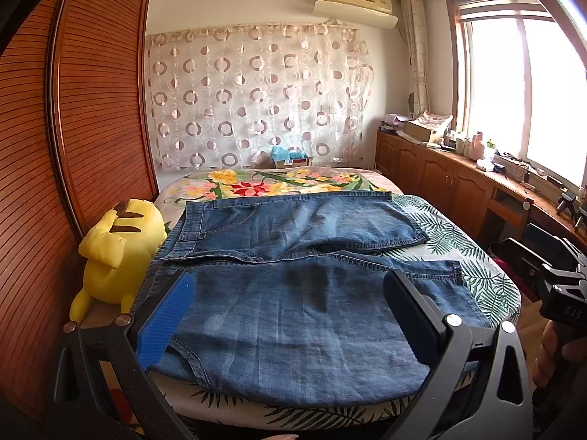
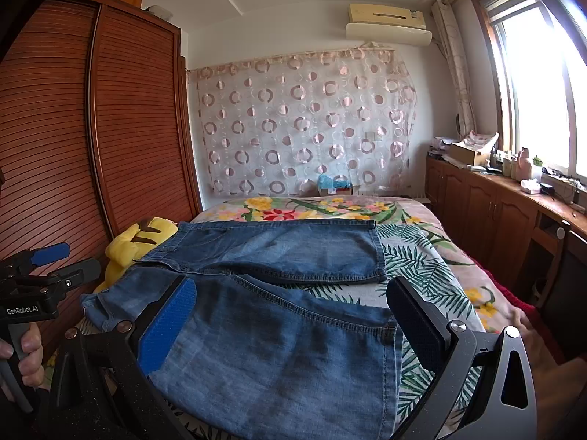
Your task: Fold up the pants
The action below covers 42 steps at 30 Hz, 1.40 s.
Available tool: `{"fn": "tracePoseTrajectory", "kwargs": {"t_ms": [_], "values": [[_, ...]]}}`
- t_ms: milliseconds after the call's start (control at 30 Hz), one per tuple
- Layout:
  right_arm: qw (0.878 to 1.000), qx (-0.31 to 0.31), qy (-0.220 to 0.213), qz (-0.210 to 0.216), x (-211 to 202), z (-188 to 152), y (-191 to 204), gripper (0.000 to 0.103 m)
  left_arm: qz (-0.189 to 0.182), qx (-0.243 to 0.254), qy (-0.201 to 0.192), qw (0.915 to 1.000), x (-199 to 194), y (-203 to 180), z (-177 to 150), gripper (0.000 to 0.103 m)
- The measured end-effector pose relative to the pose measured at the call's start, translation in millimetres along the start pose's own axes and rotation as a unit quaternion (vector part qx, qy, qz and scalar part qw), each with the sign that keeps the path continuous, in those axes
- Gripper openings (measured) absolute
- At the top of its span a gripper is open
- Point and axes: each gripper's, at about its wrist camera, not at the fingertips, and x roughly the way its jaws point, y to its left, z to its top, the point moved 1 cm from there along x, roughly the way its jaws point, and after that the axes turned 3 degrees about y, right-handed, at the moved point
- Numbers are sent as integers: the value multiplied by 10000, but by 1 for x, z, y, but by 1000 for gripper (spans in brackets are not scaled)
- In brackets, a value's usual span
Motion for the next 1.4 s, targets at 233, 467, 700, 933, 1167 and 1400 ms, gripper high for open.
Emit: {"fn": "tracePoseTrajectory", "kwargs": {"t_ms": [233, 467, 700, 933, 1167, 1400], "values": [[10000, 0, 2, 2, 0, 0, 1, 103, 5, 3, -6, 10000, 0, 0, 0, 103], [10000, 10, -4, 6, 2, -3, 1, 103, 9, 6, -12, 10000, 0, 0, 0, 103], [10000, 11, -2, 12, 1, -3, 1, 103, 4, 2, -15, 10000, 0, 0, 0, 103], [10000, 18, -5, 5, 1, -4, 4, 103, 9, 3, -24, 10000, 0, 0, 0, 103], [10000, 20, -5, 6, 1, -4, 3, 103, 4, 5, -24, 10000, 0, 0, 0, 103], [10000, 17, -4, 4, 1, -4, 3, 103, 4, 4, -28, 10000, 0, 0, 0, 103]]}}
